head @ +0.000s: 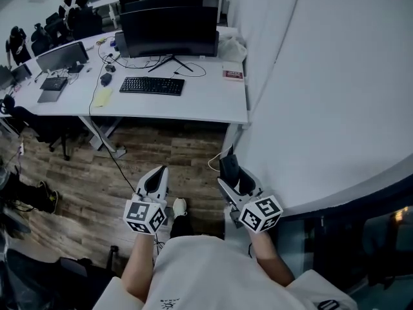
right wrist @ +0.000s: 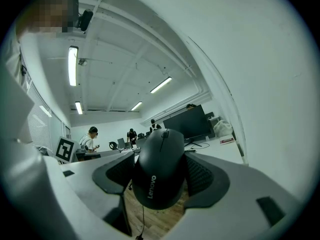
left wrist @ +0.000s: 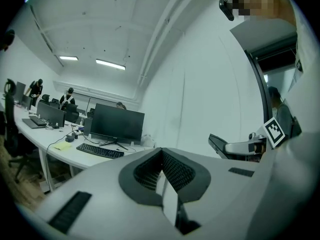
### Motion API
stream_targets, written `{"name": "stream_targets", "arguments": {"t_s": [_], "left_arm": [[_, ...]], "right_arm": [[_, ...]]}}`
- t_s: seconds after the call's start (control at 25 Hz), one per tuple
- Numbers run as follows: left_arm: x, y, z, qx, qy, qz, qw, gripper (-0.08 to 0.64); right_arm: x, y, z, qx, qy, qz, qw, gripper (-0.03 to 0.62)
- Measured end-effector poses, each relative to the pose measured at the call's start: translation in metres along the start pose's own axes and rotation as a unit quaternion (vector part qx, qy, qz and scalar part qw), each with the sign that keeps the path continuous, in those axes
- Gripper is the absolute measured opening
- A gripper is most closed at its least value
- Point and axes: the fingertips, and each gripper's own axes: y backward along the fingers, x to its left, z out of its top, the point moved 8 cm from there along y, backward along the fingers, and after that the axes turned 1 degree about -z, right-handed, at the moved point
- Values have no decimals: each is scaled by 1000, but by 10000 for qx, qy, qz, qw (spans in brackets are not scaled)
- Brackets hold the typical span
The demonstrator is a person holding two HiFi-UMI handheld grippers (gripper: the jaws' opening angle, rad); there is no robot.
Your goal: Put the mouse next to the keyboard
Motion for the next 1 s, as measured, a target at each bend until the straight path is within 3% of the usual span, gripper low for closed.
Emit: {"name": "stream_targets", "arguments": {"t_s": [0.4,1.0], "left_arm": [[45,-39,10,51,52,-106,9999,6],[163,-131,39,148,53,-527,9985,5]], "right_arm": [[-8,-53,10,37,-30,-133,9999,318],[-29,-189,37,-12,119,-570,9983,316]]}}
